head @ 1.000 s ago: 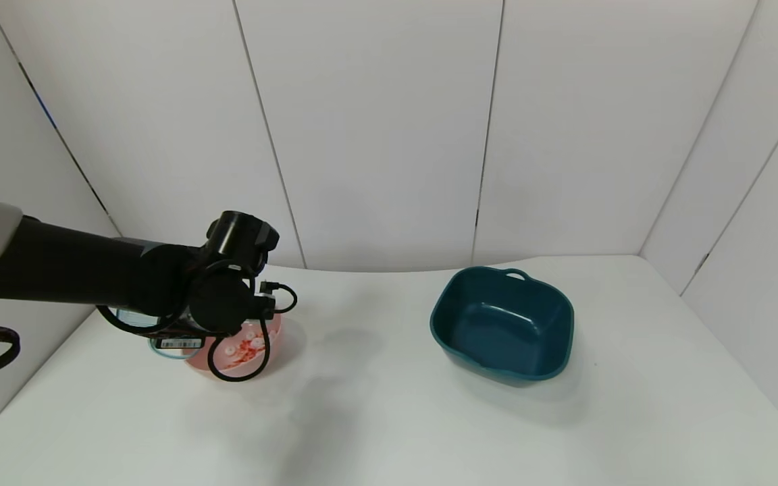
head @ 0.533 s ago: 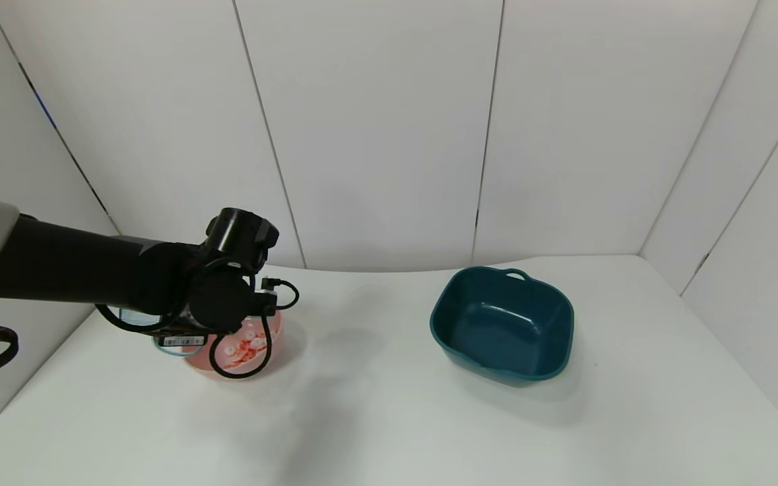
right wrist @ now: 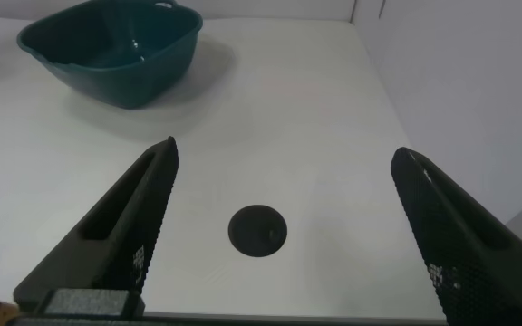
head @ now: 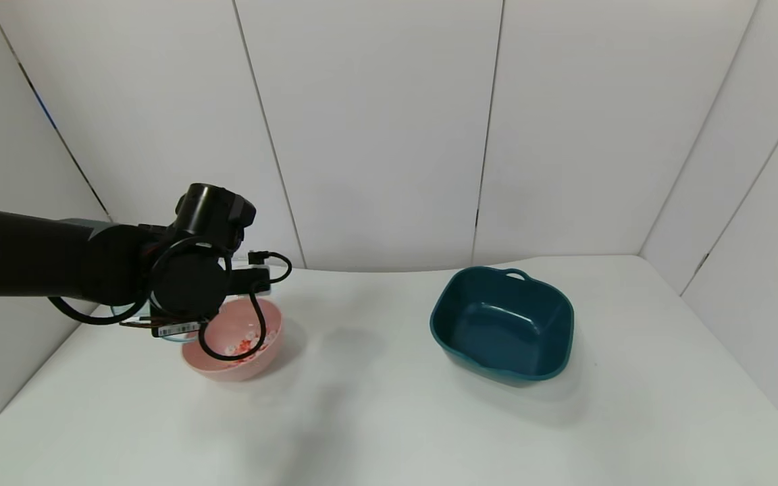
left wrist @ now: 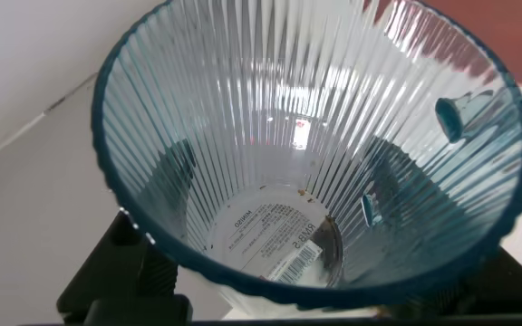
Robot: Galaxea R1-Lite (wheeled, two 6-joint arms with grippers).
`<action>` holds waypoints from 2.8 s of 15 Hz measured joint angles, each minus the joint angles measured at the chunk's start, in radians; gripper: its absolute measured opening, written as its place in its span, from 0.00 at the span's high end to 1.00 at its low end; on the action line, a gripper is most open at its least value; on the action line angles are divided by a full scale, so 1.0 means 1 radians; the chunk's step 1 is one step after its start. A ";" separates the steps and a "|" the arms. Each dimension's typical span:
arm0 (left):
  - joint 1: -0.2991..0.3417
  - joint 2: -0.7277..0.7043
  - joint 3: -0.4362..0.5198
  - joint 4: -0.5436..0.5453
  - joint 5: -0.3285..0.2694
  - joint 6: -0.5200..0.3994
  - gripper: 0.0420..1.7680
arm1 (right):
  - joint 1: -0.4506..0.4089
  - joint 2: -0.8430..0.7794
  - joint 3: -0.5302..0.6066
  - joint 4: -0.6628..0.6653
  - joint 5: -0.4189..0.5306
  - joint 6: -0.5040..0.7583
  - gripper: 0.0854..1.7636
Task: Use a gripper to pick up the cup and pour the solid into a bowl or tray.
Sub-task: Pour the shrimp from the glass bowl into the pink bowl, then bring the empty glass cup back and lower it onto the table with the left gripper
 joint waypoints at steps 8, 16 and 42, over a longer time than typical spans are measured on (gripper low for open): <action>0.043 -0.042 0.009 0.009 -0.216 -0.447 0.25 | 0.000 0.000 0.000 0.000 0.000 0.000 0.03; 0.214 -0.200 0.075 -0.018 -0.743 -0.749 0.25 | 0.000 0.000 -0.001 0.001 0.000 0.000 0.03; 0.610 0.213 0.324 -1.101 -1.095 -1.165 0.25 | 0.000 0.000 0.000 0.000 -0.001 0.006 0.03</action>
